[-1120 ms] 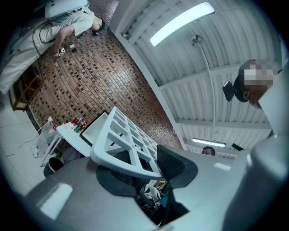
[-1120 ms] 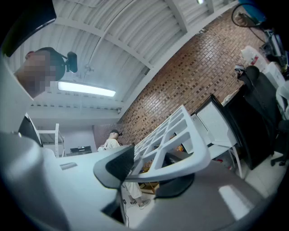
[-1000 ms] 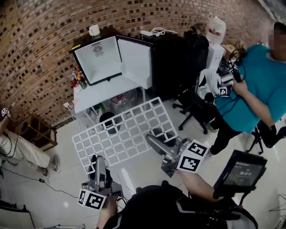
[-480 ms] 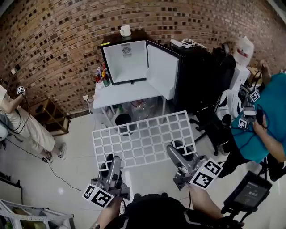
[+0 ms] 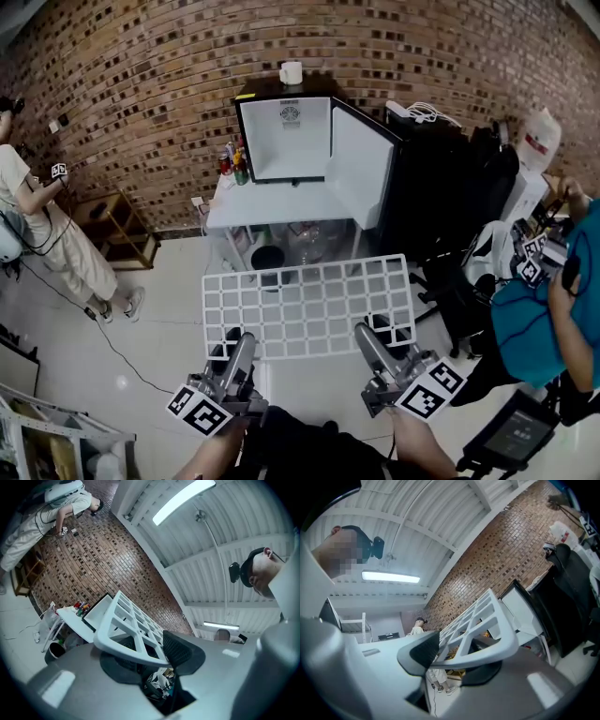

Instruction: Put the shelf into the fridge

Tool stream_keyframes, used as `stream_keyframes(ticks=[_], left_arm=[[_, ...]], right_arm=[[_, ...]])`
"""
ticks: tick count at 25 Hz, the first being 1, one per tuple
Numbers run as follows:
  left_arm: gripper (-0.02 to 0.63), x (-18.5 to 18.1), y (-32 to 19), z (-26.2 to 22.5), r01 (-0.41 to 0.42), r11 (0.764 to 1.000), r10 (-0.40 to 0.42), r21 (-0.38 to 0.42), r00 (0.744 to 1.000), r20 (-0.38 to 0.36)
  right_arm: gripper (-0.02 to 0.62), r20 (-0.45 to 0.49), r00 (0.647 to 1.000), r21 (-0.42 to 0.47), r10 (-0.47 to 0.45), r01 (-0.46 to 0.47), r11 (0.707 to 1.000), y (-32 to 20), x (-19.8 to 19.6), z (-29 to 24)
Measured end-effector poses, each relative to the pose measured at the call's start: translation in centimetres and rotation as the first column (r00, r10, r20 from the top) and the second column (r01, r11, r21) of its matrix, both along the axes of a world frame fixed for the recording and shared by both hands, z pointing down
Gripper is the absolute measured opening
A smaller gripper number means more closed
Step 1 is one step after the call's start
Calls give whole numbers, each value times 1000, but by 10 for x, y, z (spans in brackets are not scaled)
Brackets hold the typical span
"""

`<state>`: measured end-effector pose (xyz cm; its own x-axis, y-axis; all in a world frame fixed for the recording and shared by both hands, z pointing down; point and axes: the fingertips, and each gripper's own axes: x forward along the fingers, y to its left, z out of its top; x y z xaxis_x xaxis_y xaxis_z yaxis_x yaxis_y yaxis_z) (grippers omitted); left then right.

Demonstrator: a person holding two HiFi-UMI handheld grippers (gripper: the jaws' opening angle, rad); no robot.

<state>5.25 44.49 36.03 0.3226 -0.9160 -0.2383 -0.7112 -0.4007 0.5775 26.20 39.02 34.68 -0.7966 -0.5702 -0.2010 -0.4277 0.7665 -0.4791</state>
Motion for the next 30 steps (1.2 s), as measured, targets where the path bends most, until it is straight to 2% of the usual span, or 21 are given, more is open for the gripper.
stream_keyframes(ticks=[3, 8, 18, 30], left_arm=[[138, -1, -10, 9, -3, 1000, 3, -23, 1000, -15], [137, -13, -38, 17, -26, 1000, 25, -14, 999, -31], [137, -86, -106, 14, -69, 998, 69, -13, 997, -41], [133, -146, -191, 20, -133, 990, 132, -36, 991, -32]], right_arm=[[146, -10, 1000, -11, -2, 2, 1000, -9, -2, 5], [146, -22, 1000, -6, 22, -22, 1000, -33, -13, 11], [144, -33, 997, -18, 63, -64, 998, -95, -83, 7], [144, -20, 992, -46, 123, -124, 991, -166, -142, 16]])
